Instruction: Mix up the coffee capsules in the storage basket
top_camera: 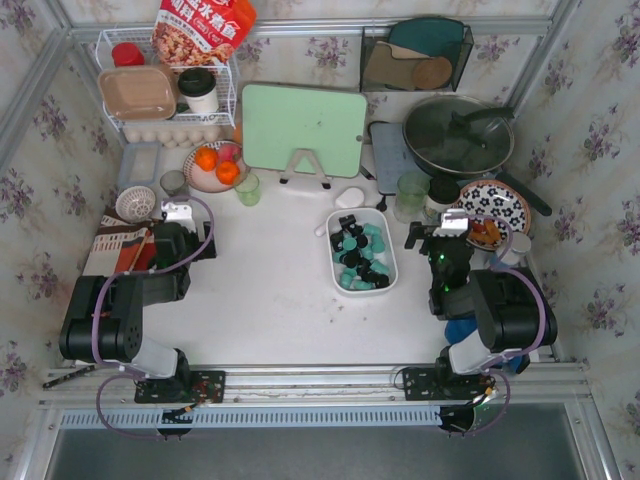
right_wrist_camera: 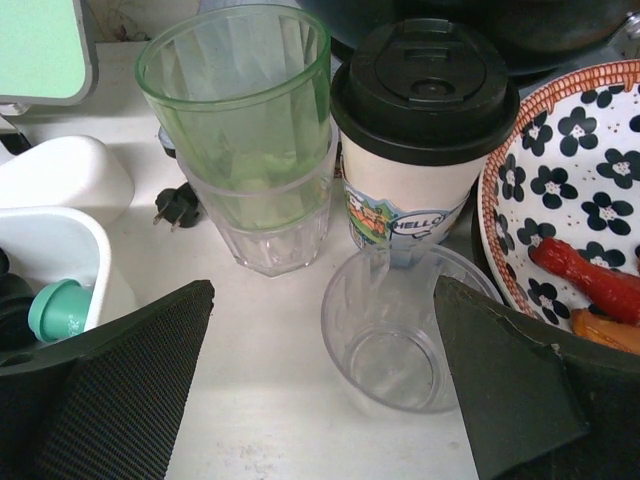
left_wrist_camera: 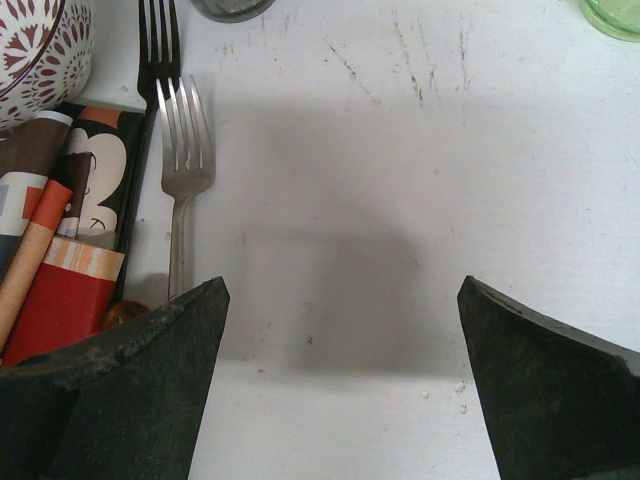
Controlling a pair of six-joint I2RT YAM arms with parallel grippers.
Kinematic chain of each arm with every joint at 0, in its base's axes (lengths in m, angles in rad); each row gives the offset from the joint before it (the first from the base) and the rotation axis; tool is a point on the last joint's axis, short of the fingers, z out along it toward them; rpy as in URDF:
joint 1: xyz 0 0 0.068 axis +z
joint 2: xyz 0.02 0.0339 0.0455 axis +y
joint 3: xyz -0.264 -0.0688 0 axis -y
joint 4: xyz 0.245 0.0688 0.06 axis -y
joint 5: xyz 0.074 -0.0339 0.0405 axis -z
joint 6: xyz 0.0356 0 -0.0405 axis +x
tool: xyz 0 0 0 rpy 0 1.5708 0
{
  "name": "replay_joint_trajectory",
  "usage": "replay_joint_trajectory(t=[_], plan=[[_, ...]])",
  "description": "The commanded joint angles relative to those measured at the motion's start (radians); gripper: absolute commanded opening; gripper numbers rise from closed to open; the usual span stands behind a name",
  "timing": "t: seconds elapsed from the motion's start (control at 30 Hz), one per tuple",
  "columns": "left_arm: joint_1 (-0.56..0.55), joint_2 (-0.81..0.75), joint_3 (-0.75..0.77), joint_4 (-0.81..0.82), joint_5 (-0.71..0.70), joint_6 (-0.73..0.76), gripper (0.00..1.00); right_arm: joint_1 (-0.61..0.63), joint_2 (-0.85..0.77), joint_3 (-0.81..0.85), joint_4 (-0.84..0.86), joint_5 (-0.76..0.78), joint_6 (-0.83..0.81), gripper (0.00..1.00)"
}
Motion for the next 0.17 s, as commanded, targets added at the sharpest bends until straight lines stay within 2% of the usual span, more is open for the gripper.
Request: replay_joint_trajectory(t=[0.0, 0.13], plan=[[0.000, -0.006, 0.003, 0.046, 0.011, -0.001, 1.00, 0.000, 0.012, 0.032, -0.027, -0.015, 0.002, 1.00], [0.000, -0.006, 0.003, 0.046, 0.011, -0.002, 1.00, -0.007, -0.002, 0.006, 0.007, -0.022, 0.005, 1.00]])
